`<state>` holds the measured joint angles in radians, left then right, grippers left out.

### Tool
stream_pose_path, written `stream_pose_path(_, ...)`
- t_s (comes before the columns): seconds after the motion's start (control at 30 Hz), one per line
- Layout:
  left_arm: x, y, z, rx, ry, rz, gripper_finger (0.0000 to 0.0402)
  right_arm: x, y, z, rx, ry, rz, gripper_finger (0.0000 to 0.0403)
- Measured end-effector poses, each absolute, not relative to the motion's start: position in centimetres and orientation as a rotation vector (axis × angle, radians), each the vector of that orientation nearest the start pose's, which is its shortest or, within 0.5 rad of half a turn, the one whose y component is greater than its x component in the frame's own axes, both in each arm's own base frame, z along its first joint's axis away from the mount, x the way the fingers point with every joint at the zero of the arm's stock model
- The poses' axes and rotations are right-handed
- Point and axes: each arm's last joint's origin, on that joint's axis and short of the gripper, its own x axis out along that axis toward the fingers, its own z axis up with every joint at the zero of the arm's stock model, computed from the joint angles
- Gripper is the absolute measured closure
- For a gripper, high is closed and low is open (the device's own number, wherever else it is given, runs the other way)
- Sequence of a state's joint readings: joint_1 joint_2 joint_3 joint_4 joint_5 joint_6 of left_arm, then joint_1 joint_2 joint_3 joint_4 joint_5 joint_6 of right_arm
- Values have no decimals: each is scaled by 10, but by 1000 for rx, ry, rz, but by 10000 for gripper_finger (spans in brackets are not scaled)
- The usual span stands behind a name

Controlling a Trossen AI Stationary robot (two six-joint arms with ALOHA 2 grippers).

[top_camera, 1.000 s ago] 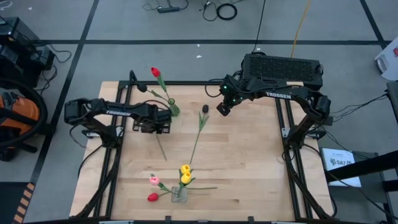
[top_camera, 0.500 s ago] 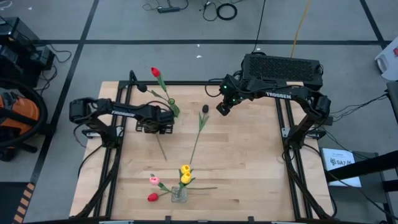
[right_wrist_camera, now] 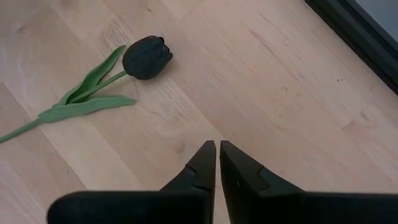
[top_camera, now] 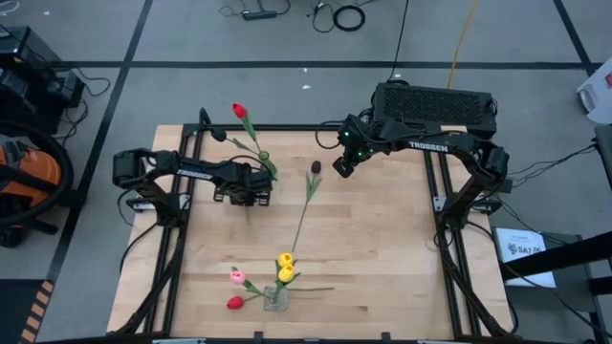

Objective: Sort flowers into vase by color
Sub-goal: Put the pink flower into the transparent vase

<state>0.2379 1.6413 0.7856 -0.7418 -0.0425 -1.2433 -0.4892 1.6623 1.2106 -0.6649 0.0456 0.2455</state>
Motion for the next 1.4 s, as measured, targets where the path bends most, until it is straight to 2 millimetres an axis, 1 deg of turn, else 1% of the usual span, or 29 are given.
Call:
stream_pose_path(0.03,235,57,125,-1101,1254,1184,381,293,-158,226,464,1044,-613,387)
stream_pose_path(0.07,235,56,125,-1101,1256,1188,387,293,-157,226,464,1048,-612,387)
stream_pose_path(0.2,234,48,125,-1121,1262,1241,392,294,-152,226,456,1066,-599,387)
stream_pose_path(0.33,228,39,133,-1129,1254,1290,397,298,-144,225,440,1077,-574,387)
stream_pose_path(0.4,220,34,140,-1151,1282,1316,399,300,-140,226,424,1081,-556,387)
stream_pose_path(0.47,208,29,150,-1165,1317,1372,399,302,-136,225,409,1085,-541,387)
stream_pose_path(0.53,201,26,163,-1181,1291,1408,400,303,-134,225,401,1087,-531,387)
stream_pose_path(0.63,181,16,182,-1160,1296,1476,400,304,-131,225,397,1091,-525,387)
stream_pose_path(0.73,170,8,202,-1182,1145,1435,401,304,-131,225,395,1092,-528,387)
stream_pose_path(0.87,154,-1,228,-1167,858,1315,401,303,-131,225,406,1094,-536,387)
stream_pose_path(0.97,139,-4,245,-1073,678,1218,401,300,-130,224,446,1124,-561,387)
stream_pose_path(1.03,131,-4,255,-970,608,1119,401,298,-129,223,474,1146,-579,387)
stream_pose_path(1.1,128,-4,265,-848,568,991,401,296,-127,222,511,1162,-604,387)
stream_pose_path(1.2,126,-5,280,-691,509,806,401,295,-124,221,562,1164,-637,387)
stream_pose_path(1.3,126,-5,294,-583,426,674,401,297,-120,221,604,1150,-660,387)
stream_pose_path(1.4,126,-6,305,-458,382,537,401,300,-113,221,645,1136,-681,387)
